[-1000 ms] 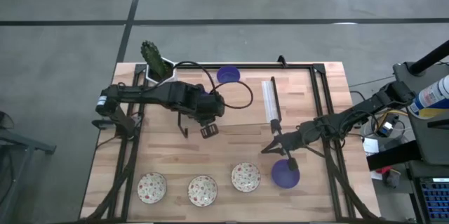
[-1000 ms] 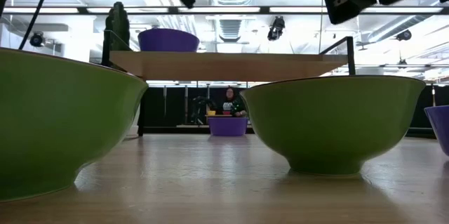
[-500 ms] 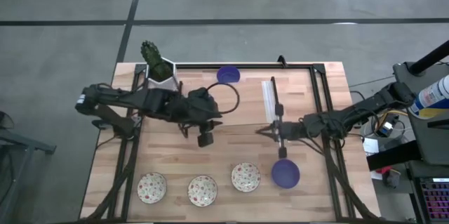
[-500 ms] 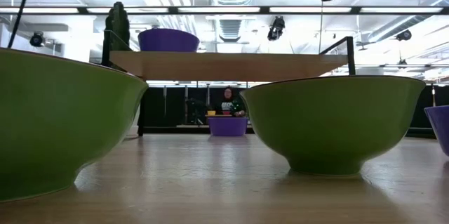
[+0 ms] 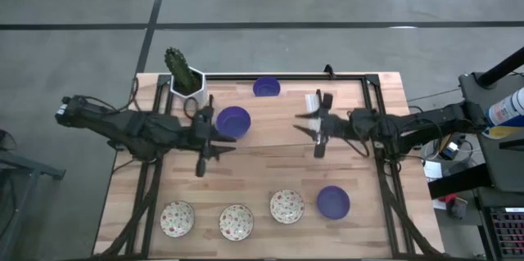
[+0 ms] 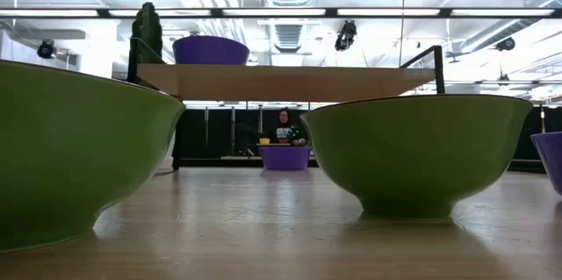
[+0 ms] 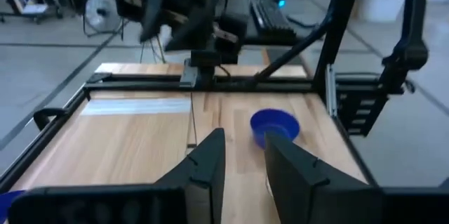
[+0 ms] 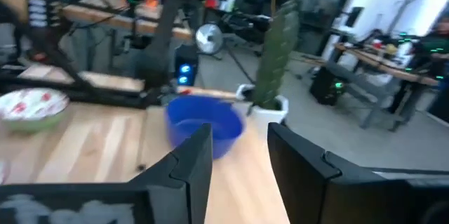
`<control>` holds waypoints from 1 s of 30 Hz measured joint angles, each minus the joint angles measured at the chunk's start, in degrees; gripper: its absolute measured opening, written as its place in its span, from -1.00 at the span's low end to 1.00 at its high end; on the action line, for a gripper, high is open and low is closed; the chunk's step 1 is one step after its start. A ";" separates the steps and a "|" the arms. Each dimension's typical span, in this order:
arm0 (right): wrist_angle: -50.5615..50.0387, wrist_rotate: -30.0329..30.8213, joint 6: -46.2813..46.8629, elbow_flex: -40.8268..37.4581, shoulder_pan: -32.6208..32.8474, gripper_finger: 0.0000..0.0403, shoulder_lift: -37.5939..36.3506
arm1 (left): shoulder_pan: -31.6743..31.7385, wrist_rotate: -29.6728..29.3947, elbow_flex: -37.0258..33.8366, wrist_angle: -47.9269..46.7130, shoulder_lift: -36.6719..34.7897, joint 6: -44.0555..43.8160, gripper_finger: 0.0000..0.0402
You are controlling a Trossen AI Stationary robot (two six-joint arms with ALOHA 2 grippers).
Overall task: Pick & Place Mini bowls
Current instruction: Stack the top blue bowl on the blue bowl on the shelf
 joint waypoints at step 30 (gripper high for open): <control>-72.31 -21.47 11.94 76.03 -34.49 -0.38 48.03 | -0.55 0.65 -9.96 4.48 -13.16 -1.09 -0.53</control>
